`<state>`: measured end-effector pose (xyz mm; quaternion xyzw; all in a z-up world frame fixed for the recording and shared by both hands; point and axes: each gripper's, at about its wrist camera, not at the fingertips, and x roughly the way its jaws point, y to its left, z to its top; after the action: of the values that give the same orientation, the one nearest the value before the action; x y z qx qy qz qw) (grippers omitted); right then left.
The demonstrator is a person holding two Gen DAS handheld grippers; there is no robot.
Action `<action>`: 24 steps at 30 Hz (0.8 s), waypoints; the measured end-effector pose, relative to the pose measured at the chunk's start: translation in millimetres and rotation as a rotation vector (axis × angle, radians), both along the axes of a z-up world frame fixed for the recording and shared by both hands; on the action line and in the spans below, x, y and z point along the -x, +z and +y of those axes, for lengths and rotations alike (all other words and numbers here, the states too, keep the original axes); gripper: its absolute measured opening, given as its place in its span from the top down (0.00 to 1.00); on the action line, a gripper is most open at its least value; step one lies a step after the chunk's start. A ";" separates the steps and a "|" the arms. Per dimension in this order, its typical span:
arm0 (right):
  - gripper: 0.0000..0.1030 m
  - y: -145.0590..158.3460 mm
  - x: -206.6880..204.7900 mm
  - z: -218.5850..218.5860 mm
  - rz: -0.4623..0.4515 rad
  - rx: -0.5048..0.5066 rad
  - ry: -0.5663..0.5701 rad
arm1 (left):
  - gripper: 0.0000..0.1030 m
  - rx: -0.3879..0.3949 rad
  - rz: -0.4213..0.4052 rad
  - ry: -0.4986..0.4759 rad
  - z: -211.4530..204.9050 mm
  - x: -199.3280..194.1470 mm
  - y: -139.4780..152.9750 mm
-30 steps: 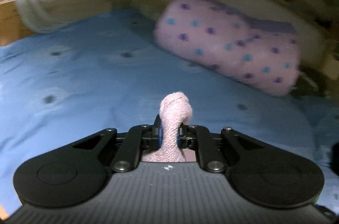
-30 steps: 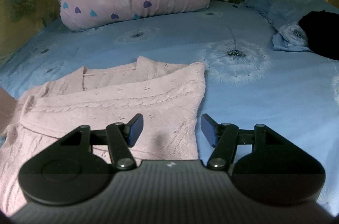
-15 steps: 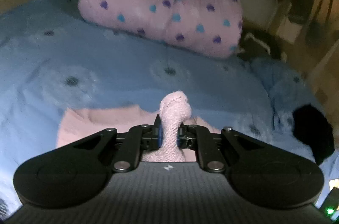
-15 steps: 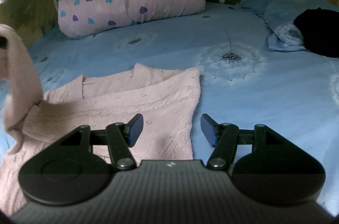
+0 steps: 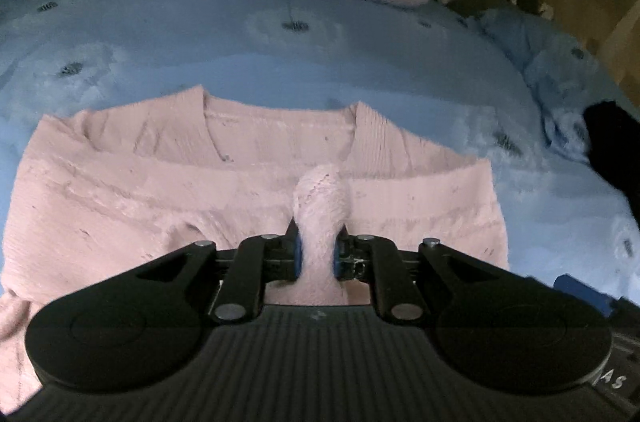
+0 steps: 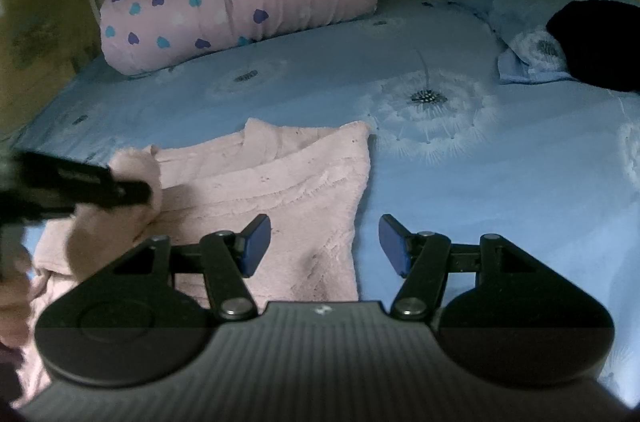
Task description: Fold small clothes
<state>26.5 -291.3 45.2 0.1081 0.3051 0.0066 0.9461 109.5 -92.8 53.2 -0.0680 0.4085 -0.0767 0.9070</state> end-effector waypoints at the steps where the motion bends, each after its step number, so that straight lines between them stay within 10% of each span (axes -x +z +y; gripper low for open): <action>1: 0.40 -0.3 -0.2 -0.2 0.002 -0.001 -0.001 | 0.80 -0.004 0.008 -0.008 -1.6 -0.3 -3.0; 7: 0.40 -1.9 -1.8 -1.8 0.017 -0.002 -0.009 | 0.35 -0.027 -0.021 -0.067 0.9 11.5 18.0; 24: 0.40 -8.3 -0.5 8.1 0.029 0.034 0.010 | 0.33 -0.207 -0.056 0.068 112.6 54.8 24.9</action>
<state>26.9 -283.2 36.9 0.0903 0.3196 0.0046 0.9432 54.8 19.8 78.0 0.0142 0.3860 -0.0050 0.9224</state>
